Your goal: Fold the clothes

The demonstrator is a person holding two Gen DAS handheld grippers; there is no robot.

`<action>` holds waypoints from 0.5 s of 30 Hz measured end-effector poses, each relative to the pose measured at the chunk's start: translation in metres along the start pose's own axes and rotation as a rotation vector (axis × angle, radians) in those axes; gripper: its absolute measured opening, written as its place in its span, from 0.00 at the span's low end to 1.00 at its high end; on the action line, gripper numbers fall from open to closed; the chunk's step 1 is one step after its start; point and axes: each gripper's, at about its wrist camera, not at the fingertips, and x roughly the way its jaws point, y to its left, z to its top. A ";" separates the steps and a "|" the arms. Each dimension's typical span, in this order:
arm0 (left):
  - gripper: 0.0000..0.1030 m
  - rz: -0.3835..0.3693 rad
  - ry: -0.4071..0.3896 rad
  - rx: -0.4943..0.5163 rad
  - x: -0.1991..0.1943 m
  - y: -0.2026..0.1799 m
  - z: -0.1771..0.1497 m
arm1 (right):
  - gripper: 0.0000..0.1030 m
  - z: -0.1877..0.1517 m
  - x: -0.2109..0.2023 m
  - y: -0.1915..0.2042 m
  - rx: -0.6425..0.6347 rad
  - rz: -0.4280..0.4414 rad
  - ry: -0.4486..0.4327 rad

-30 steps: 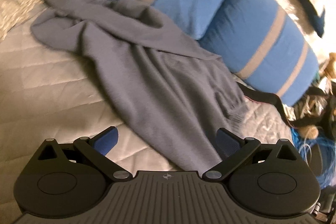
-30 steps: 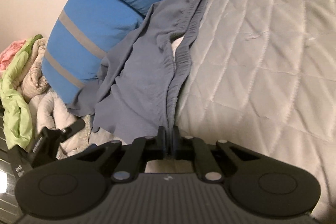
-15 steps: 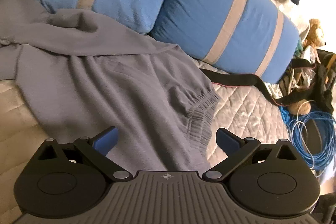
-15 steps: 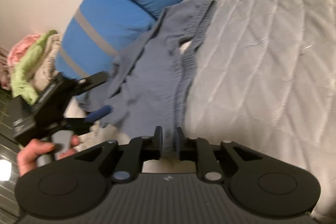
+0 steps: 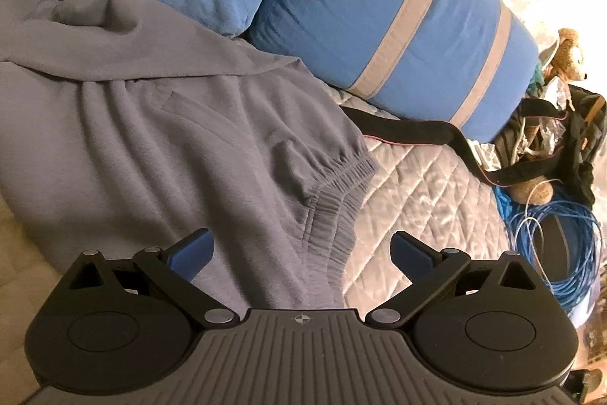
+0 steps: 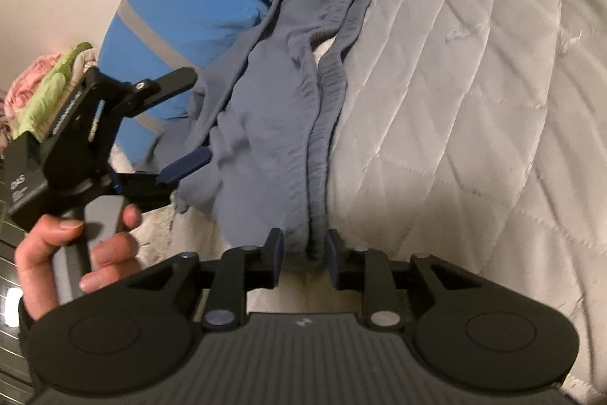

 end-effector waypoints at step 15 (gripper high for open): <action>0.98 0.001 0.035 -0.028 0.014 0.003 0.006 | 0.27 -0.002 -0.004 0.008 -0.038 0.045 -0.021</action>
